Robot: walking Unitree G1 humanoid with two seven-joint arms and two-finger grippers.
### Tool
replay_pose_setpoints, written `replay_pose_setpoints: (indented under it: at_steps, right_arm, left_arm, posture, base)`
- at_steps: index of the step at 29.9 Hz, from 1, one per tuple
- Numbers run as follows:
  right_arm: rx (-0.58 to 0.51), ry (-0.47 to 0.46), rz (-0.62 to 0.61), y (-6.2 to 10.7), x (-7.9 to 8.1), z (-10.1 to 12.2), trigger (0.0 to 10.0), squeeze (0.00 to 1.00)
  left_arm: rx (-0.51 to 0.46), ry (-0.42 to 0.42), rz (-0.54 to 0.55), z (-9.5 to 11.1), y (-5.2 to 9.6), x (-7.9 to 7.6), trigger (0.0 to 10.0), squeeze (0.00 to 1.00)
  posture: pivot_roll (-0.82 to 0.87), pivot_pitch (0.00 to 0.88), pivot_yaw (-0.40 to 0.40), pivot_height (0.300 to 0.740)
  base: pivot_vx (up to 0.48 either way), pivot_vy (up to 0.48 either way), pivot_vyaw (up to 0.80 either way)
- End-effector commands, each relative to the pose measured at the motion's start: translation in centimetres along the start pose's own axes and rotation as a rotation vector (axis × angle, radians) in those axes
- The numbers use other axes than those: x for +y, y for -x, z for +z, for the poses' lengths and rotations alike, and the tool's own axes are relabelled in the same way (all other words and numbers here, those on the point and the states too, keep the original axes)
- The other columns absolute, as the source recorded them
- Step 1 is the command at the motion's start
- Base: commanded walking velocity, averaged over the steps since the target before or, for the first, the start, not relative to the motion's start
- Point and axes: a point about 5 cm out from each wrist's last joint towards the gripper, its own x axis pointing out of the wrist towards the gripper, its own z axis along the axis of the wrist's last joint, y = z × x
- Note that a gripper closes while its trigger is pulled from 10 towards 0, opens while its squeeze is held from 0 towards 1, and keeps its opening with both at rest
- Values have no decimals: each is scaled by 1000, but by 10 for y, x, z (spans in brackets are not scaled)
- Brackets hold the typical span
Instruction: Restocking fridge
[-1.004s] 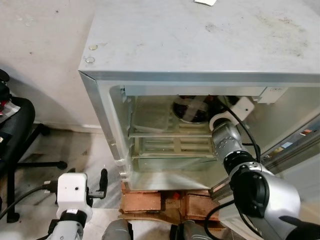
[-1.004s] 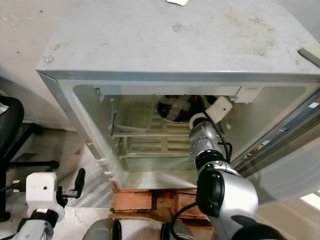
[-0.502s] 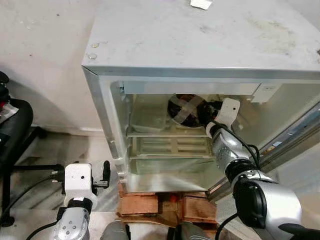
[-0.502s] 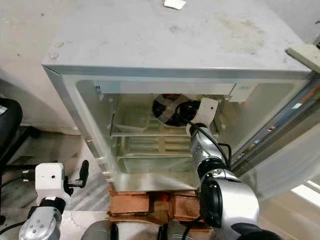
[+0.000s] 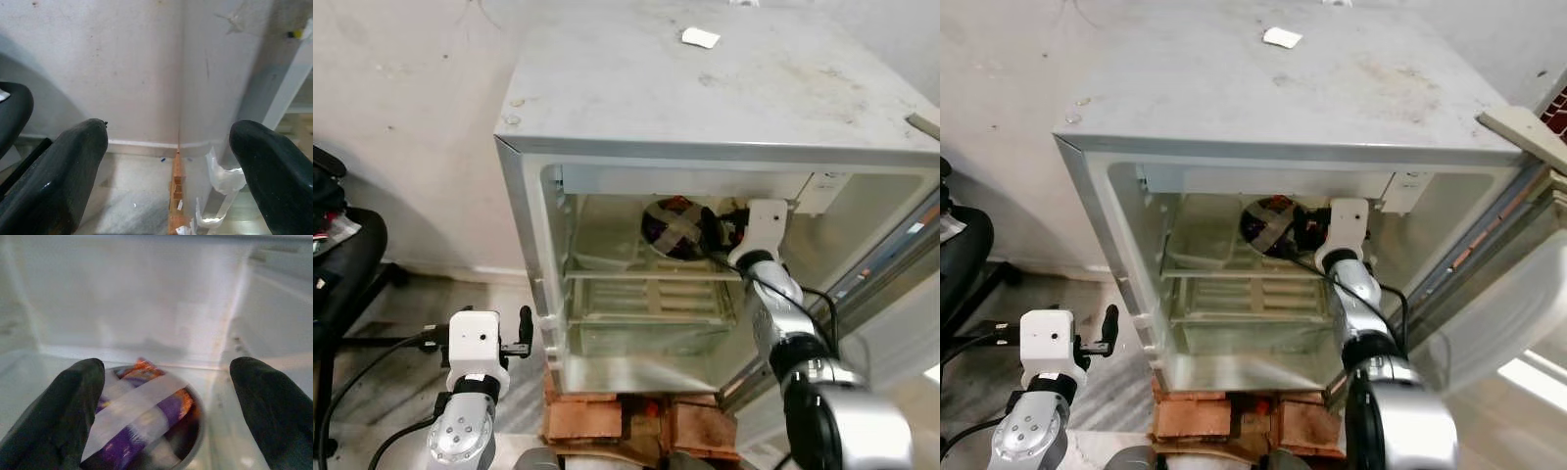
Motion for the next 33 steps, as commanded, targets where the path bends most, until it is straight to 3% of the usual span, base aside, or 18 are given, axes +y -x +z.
replay_pose_setpoints:
  at_steps: [1, 2, 3, 16, 28, 33]
  right_arm:
    - [-37, -3, 44, 7, 5, 3, 10000, 380]
    - [-38, -10, 51, 10, 6, 2, 10000, 380]
    - [-38, -17, 60, 14, 6, 1, 10000, 0]
    - [-7, -66, 50, 47, -8, 0, 10000, 0]
    - [35, -46, 98, 56, 1, 1, 10000, 0]
    - [70, -27, 98, 56, -5, 0, 10000, 0]
  left_arm:
    - [12, -14, 6, -3, -2, 1, 10000, 0]
    - [11, -19, 7, -3, -2, 1, 10000, 0]
    - [6, -27, 6, -3, -3, 1, 10000, 0]
    - [0, -38, -14, -3, -8, 1, 10000, 0]
    - [-7, -36, -34, -2, -12, -1, 10000, 0]
    - [-10, -35, -42, -2, -13, -2, 10000, 0]
  posture:
    - [165, 0, -62, 740]
    - [165, 0, -61, 740]
    - [163, 0, -59, 740]
    - [121, 0, -37, 740]
    - [107, 0, -31, 740]
    - [100, 0, -30, 740]
  base:
    - [-251, 0, 0]
    - [-251, 0, 0]
    - [-259, 0, 0]
    - [-256, 0, 0]
    - [-251, 0, 0]
    - [-249, 0, 0]
